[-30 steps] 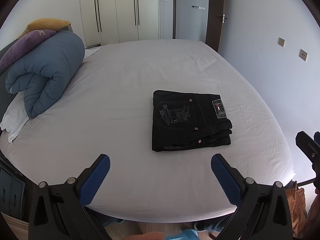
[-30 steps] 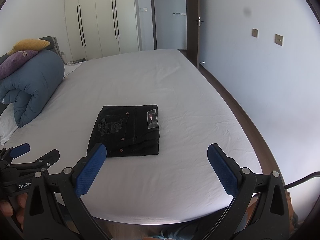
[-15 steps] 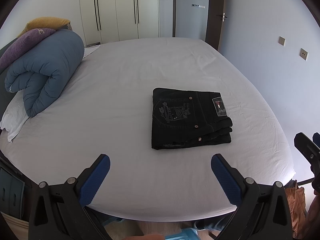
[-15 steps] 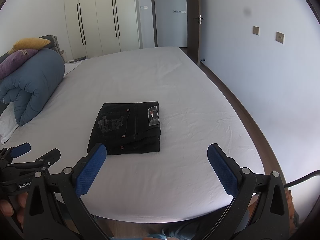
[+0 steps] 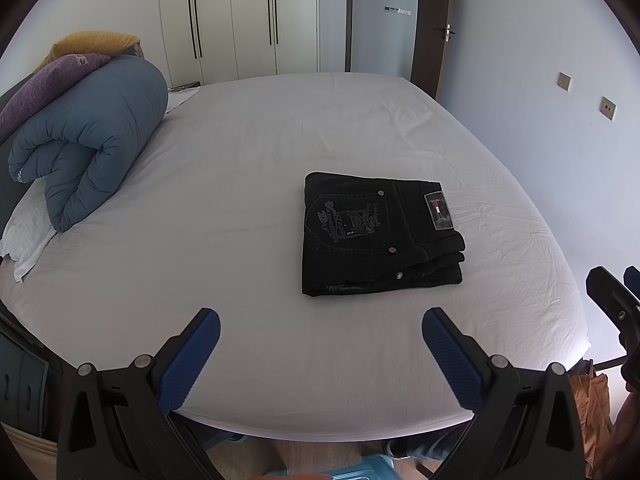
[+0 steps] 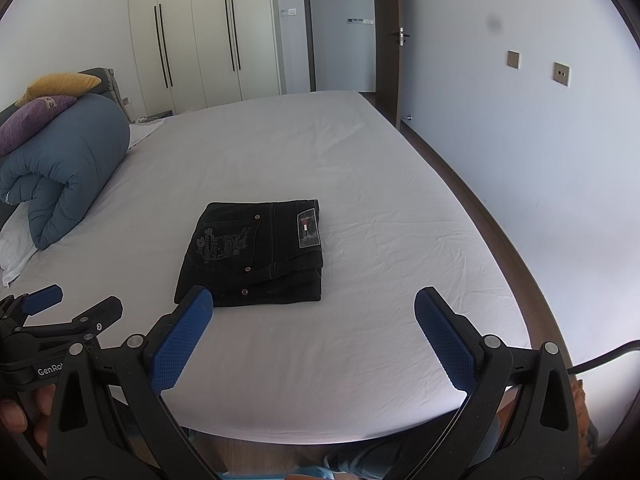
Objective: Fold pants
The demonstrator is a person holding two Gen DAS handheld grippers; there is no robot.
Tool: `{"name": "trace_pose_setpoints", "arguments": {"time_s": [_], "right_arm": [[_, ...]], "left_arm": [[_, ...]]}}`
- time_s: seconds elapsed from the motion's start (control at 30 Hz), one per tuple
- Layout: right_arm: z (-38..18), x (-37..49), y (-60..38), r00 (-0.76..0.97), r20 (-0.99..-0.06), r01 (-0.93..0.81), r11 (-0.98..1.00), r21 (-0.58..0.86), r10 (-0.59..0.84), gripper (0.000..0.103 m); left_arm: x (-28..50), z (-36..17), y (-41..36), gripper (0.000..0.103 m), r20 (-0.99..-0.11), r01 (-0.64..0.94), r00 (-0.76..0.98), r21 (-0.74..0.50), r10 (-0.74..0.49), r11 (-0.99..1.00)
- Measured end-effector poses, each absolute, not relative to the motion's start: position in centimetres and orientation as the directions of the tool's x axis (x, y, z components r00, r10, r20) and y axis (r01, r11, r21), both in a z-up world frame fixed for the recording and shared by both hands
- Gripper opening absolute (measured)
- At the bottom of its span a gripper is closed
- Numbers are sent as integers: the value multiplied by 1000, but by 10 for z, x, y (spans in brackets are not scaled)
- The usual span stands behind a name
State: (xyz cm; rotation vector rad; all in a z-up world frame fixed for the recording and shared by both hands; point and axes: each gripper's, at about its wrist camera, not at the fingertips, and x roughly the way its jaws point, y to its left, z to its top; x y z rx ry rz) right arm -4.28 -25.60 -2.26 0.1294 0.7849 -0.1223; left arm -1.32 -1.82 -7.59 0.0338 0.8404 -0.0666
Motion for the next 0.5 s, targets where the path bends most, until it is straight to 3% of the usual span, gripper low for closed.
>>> {"name": "trace_pose_setpoints", "arguments": {"time_s": [0.5], "right_arm": [[-23,-43,-256,699,-712,156,985,71,-59,103]], "left_arm": [[-15,-79,-20,103,-749,76,661,-1,-51,997]]}}
